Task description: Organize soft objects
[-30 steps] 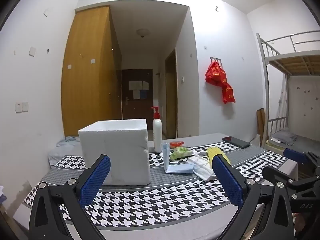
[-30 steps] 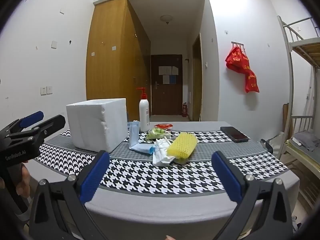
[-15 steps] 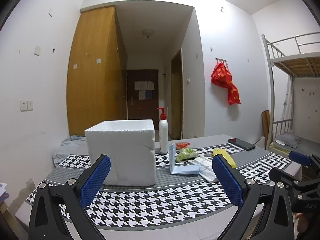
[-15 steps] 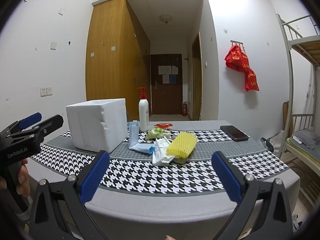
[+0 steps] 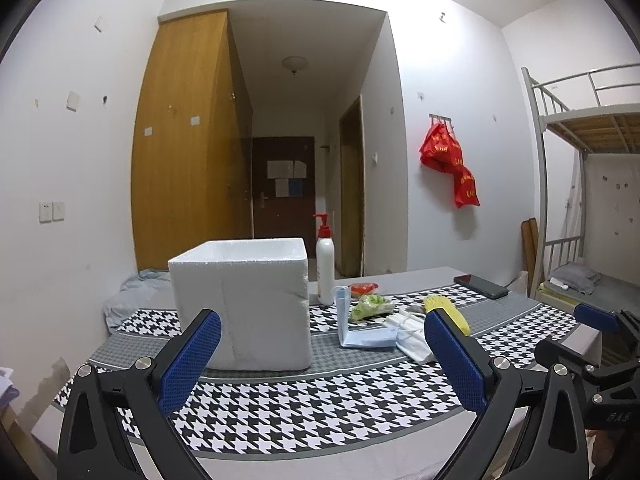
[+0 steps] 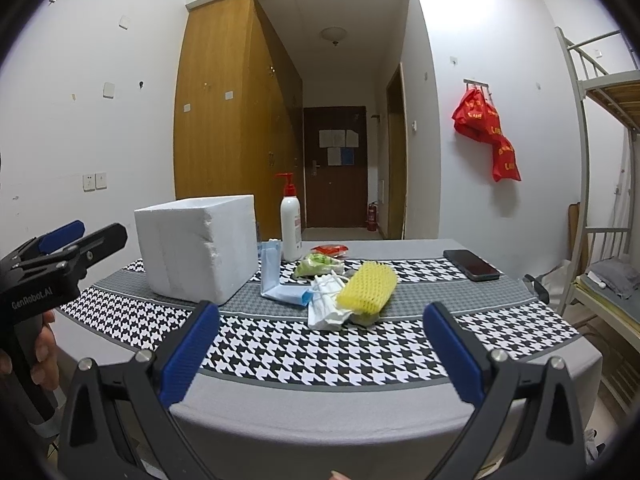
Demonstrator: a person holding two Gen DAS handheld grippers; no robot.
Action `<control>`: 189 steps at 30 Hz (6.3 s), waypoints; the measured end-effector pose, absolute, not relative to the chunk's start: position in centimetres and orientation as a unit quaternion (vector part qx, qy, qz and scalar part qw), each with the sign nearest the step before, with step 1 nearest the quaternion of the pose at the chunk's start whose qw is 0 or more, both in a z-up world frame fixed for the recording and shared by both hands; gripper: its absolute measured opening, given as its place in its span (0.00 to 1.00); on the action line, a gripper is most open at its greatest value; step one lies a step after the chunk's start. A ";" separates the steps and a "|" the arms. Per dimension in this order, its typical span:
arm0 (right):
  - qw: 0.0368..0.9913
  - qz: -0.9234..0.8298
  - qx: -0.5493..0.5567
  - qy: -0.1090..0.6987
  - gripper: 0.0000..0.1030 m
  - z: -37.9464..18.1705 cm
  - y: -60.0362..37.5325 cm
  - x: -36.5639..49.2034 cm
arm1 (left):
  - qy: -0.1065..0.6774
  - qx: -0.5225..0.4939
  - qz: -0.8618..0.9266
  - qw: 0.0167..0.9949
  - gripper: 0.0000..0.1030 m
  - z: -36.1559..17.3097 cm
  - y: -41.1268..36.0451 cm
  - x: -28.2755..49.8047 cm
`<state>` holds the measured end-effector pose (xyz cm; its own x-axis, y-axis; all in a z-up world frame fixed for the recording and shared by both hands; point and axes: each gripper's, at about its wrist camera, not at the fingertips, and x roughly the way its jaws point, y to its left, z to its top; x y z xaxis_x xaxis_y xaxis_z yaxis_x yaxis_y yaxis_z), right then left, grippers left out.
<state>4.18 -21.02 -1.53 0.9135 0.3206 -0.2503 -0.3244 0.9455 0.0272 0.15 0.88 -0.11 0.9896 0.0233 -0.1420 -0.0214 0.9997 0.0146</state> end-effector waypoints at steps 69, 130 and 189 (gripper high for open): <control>0.968 0.129 0.004 0.214 1.00 -2.5 -23.7 14.7 | 0.227 0.006 -0.079 0.971 0.99 -1.0 -3.3 13.4; 0.958 0.128 0.016 0.255 1.00 -4.2 -24.6 21.4 | 0.341 0.007 -0.005 0.940 0.90 -5.4 -0.6 25.4; 0.904 0.164 0.045 0.393 0.51 -7.3 -22.4 27.6 | 0.339 -0.037 -0.070 0.938 0.08 -6.7 0.4 26.5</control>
<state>27.59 -22.41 -7.31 0.6376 0.3320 -0.6951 -0.2609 0.9421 0.2107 26.46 0.36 -6.72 0.7609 -0.1564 -0.6297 0.1065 0.9875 -0.1165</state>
